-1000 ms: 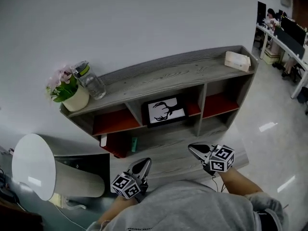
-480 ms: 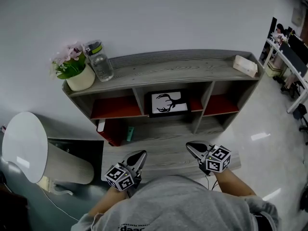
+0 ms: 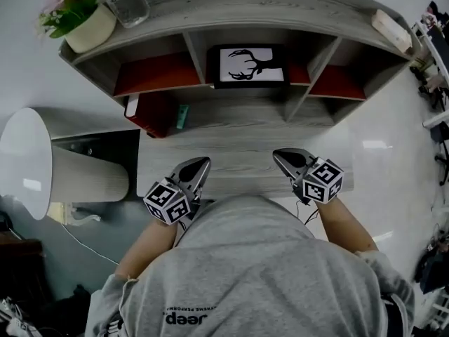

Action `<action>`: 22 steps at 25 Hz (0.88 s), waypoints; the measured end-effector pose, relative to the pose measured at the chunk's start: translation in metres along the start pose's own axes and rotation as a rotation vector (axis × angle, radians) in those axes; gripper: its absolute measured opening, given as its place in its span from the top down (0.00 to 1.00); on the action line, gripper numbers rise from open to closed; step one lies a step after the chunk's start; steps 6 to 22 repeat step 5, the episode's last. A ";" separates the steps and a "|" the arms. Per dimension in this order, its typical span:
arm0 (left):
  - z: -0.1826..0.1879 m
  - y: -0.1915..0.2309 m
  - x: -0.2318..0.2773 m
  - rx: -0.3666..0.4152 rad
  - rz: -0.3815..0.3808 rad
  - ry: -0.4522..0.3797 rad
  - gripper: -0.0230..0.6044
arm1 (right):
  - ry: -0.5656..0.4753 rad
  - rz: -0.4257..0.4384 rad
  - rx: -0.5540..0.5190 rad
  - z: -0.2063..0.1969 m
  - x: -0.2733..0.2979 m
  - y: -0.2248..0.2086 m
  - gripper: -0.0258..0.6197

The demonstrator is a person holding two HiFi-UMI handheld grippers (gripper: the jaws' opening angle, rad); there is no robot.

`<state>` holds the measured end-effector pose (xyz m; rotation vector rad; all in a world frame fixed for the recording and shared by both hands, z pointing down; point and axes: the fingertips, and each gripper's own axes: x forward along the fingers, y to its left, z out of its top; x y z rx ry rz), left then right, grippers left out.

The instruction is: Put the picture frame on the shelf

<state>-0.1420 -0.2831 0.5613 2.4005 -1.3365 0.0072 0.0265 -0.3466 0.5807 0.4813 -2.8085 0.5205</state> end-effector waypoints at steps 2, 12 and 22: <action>-0.006 -0.003 0.000 -0.005 -0.006 0.010 0.95 | 0.013 0.001 0.007 -0.008 0.000 0.002 0.95; -0.011 -0.006 0.001 -0.010 -0.012 0.020 0.95 | 0.028 0.007 0.014 -0.016 0.001 0.005 0.95; -0.011 -0.006 0.001 -0.010 -0.012 0.020 0.95 | 0.028 0.007 0.014 -0.016 0.001 0.005 0.95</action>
